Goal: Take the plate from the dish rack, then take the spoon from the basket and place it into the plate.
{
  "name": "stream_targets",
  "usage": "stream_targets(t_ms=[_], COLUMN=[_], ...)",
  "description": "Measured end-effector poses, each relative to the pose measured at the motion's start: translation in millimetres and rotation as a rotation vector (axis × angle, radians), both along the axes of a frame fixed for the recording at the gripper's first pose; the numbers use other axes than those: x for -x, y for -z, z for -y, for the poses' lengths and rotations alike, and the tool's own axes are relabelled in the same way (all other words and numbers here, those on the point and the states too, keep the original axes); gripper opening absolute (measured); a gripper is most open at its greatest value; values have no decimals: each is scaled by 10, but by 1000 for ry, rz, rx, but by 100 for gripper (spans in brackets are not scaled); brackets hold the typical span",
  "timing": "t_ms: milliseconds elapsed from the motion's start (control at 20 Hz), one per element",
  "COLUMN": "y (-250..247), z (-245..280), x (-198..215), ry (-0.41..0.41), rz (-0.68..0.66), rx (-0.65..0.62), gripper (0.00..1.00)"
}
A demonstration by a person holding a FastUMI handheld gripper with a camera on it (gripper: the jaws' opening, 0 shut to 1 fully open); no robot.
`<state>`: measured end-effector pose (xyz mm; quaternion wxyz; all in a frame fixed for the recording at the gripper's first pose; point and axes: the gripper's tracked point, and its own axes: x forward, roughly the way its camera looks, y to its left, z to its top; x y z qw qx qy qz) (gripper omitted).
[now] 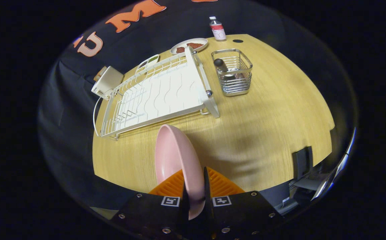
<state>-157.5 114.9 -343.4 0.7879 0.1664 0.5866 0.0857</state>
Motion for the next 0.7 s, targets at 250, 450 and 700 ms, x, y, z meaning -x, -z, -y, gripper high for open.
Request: stream_targets(t_ms=[250, 450, 700], y=[175, 240, 393], z=[-223, -236, 135], x=[-131, -124, -158], ry=[47, 56, -17], rz=[-25, -52, -27], rx=[-66, -81, 122], gripper=[21, 21, 31])
